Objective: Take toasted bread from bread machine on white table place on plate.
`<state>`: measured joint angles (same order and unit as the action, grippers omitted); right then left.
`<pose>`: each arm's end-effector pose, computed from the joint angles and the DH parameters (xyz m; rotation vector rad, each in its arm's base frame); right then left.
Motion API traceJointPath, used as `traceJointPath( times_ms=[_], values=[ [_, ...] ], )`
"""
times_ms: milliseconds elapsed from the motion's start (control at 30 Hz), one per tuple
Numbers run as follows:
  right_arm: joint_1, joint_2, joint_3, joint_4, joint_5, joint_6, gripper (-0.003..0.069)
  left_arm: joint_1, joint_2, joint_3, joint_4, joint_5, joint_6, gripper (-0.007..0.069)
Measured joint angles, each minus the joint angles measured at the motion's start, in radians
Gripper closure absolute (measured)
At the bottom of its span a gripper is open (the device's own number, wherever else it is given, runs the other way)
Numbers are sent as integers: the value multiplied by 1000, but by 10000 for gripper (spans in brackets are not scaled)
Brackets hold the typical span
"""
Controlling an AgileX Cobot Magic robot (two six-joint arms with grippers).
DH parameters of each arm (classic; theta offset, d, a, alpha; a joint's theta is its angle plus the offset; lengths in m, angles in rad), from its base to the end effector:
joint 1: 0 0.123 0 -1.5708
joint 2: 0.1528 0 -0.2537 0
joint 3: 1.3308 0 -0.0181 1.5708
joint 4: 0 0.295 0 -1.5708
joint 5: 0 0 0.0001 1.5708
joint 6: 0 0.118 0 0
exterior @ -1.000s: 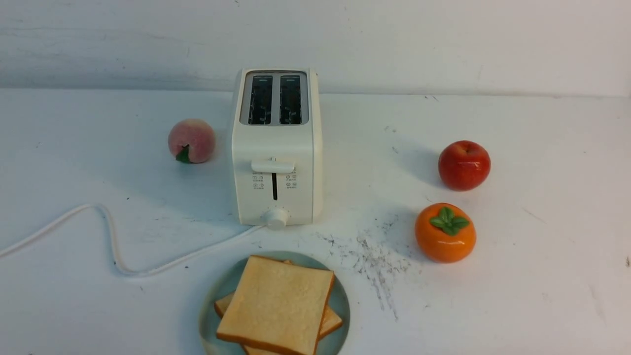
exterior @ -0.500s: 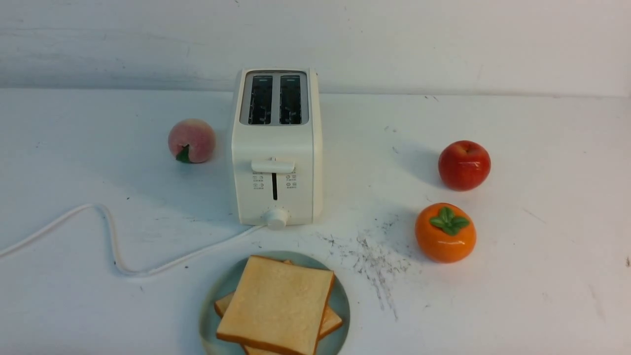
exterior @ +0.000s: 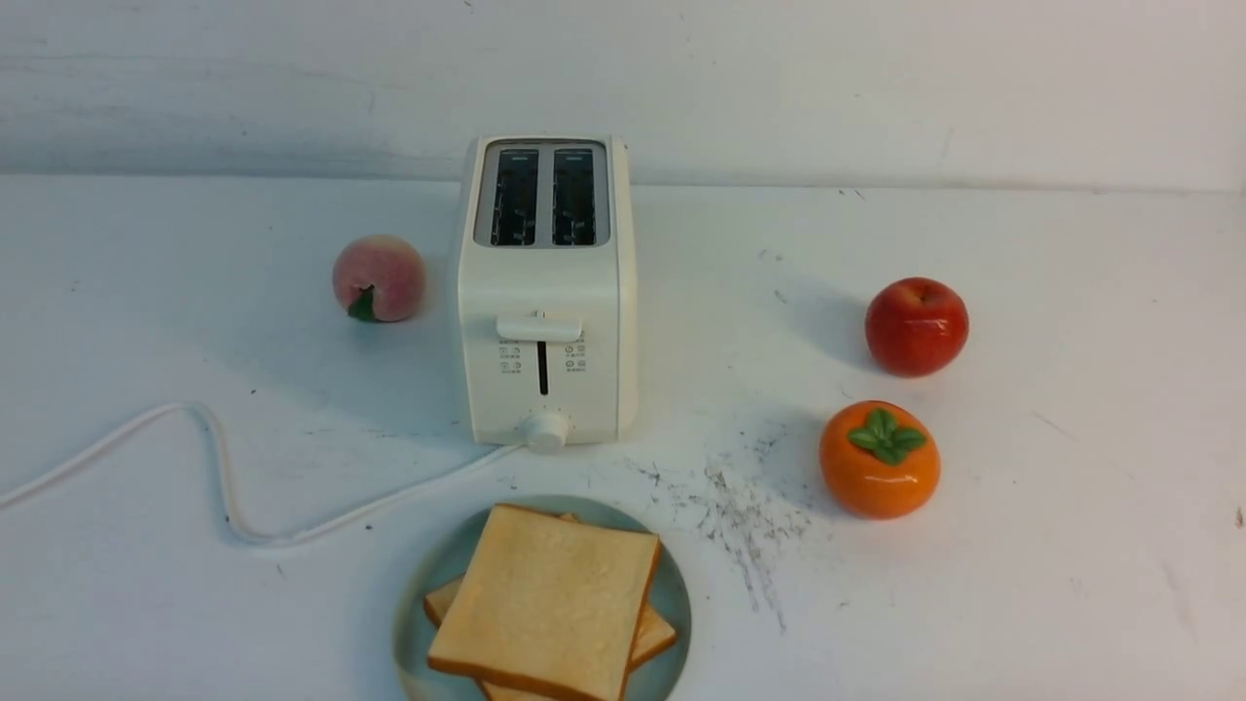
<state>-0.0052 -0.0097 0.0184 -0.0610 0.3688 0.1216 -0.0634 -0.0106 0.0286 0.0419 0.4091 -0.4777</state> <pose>0.1546 -0.0034 0.1666 0.0802 1.8587 0.0208 0.1529 -0.0077 0.1580 -0.3705 1.8875 -0.3228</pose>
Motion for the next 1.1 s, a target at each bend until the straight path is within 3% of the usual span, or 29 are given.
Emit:
traceJointPath(
  times_ms=[233, 1100],
  values=[
    [0, 0, 0, 1, 0, 0, 514, -49, 0, 0, 11, -4, 0, 569],
    [0, 0, 0, 0, 0, 0, 498, -50, 0, 0, 18, -7, 0, 554]
  ],
)
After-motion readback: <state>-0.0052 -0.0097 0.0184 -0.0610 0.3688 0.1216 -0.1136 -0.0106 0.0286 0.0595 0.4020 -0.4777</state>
